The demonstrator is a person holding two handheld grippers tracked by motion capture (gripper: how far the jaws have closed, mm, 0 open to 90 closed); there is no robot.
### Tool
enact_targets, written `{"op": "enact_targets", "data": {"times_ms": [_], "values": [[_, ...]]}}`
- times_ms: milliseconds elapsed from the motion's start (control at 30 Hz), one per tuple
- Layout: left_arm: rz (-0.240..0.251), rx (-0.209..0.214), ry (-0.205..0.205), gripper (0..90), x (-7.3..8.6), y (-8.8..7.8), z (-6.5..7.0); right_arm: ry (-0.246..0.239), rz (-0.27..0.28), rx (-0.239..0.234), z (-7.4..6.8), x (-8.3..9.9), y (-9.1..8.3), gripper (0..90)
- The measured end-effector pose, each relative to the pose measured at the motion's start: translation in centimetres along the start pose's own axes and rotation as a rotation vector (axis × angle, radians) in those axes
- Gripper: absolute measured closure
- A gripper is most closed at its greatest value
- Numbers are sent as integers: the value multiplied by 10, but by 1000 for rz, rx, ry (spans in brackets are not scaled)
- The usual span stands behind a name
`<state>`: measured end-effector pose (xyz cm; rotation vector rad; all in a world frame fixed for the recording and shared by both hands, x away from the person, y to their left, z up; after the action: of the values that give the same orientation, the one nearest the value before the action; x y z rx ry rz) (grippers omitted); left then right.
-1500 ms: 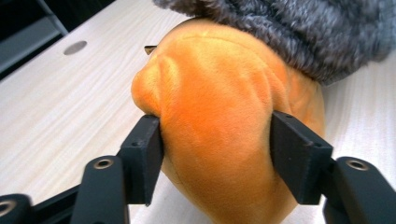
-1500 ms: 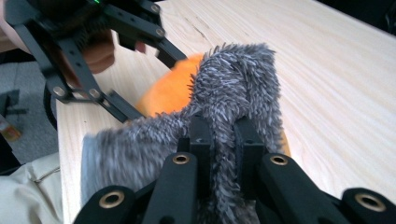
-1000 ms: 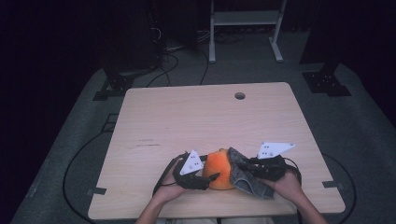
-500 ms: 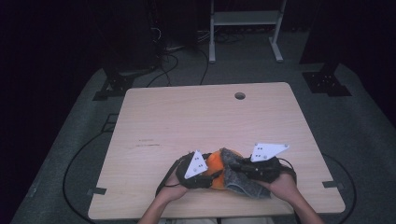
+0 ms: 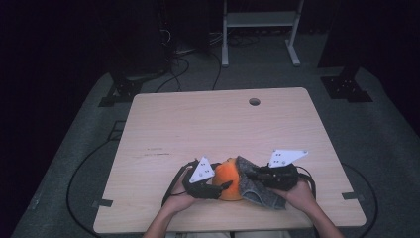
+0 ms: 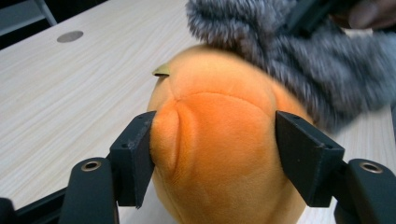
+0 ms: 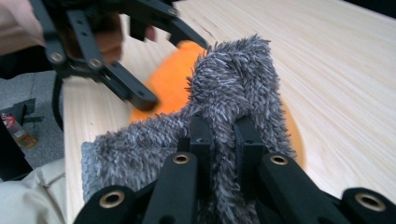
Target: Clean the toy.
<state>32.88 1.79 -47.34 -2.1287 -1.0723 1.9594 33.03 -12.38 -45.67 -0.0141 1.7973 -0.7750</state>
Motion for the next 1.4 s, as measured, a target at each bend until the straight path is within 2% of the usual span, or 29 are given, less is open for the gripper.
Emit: {"op": "enact_targets", "data": {"times_ms": [67, 133, 167, 200, 233, 267, 333, 400, 467, 533, 600, 667, 733, 800, 833, 867, 900, 933, 967, 1033, 1067, 1133, 1200, 1267, 1400], "values": [[8, 13, -14, 327, 2, -2, -1, 22, -7, 4, 4, 5, -2, 805], [17, 36, -52, 263, -2, -4, -1, 26, -7, 6, 4, 7, -3, 805], [20, 34, -75, 212, -7, -4, -2, 10, -8, 10, 2, 7, -3, 805], [23, 27, -82, 200, -11, -4, -3, -10, -9, 16, -2, 5, -3, 804], [8, 15, -66, 207, -11, -2, -3, -25, -12, 13, -6, 3, -2, 803], [-11, -7, -34, 235, -9, 0, -3, -44, -12, 9, -9, 0, -2, 803], [-1, 0, -27, 277, -5, -1, -3, -51, -13, 19, -10, -2, -2, 803], [-6, -3, -20, 309, -1, -3, -4, -23, -8, 8, -4, 1, -2, 803], [-7, -3, -22, 315, 4, -5, -7, 38, -2, -13, 6, 7, -1, 803], [-8, 3, -36, 314, 7, -7, -8, 71, -16, -8, 16, 13, -3, 803], [-12, 9, -24, 316, 8, -8, -8, 80, -36, 13, 21, 17, -5, 803], [-19, 10, -8, 326, 9, -8, -7, 86, -35, 15, 22, 18, -8, 803], [-20, 14, 1, 332, 10, -8, -7, 77, -10, -1, 17, 13, -10, 803], [-18, 26, 11, 336, 10, -8, -5, 82, 22, -59, 7, 4, -9, 803], [-15, 32, 10, 336, 9, -9, -4, 73, 32, -73, 2, -1, -6, 803], [-12, 39, -1, 331, 8, -9, -4, 60, 31, -75, -1, -4, -4, 803], [1, 67, -22, 305, 5, -11, -2, 52, 26, -74, -3, -5, -1, 804], [3, 86, -38, 242, 3, -11, -2, 32, 12, -73, -6, -4, 3, 804], [-4, 87, -53, 174, 1, -11, -3, 10, 4, -70, -9, -4, 5, 804], [2, 91, -80, 138, 0, -8, -5, 10, 12, -103, -15, -4, 4, 804], [-11, 99, -82, 137, 2, -6, -4, 4, 16, -105, -16, -5, 4, 804], [-11, 83, -51, 221, 4, -6, -3, 3, 15, -93, -13, -3, 4, 803], [-22, 72, -40, 272, 8, -8, -3, 26, 24, -78, -6, 2, 3, 803], [-16, 67, -39, 289, 10, -9, -4, 65, 36, -71, 2, 8, 2, 802], [0, 67, -38, 297, 12, -9, -6, 91, 3, -27, 16, 26, -1, 800]]}}
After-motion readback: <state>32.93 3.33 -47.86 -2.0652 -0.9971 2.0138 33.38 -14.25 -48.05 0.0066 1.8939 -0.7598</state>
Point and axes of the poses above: each handheld gripper's, and its own axes: y roughly forward along the jaws, x roughly out of its underside, z roughly to its right, the point moved 9 cm from there along y, roughly forward along the jaws, and after that the axes turned 7 degrees about y, right-handed, at the moved point
